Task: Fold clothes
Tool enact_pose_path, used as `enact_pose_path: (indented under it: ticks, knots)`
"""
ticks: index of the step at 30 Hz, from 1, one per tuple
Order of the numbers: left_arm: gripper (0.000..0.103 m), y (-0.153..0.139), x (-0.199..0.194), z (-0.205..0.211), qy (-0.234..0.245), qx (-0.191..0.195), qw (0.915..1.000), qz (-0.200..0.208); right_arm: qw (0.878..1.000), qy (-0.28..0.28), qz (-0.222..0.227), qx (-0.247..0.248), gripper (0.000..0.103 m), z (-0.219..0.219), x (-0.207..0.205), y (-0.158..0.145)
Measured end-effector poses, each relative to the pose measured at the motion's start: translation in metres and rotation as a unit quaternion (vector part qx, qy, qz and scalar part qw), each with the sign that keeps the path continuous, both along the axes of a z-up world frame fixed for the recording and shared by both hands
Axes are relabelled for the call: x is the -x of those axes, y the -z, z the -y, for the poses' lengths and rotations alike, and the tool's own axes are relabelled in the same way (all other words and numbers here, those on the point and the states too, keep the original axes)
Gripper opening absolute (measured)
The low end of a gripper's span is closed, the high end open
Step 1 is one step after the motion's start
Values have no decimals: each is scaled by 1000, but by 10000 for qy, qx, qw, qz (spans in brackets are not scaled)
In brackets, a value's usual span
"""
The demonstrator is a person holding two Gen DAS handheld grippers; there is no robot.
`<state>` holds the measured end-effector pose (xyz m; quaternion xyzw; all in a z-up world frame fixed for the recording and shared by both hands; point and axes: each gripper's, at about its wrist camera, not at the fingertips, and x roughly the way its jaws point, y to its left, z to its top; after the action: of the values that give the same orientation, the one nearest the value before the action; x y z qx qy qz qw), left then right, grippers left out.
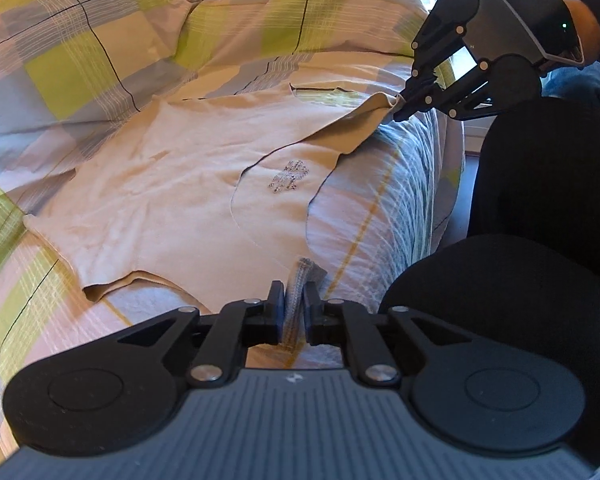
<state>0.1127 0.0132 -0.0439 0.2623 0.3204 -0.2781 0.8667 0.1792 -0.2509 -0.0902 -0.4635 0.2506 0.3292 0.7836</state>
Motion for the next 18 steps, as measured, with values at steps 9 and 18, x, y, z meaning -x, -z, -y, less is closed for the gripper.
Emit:
enact_pose_path:
  ticks: [9, 18]
  knots:
    - [16, 4, -10, 0, 149, -176, 9996, -155, 9996, -283, 47, -58, 27, 3, 3, 7]
    - [1, 1, -7, -1, 71, -148, 9998, -64, 9970, -704, 260, 195, 10, 2, 6, 9]
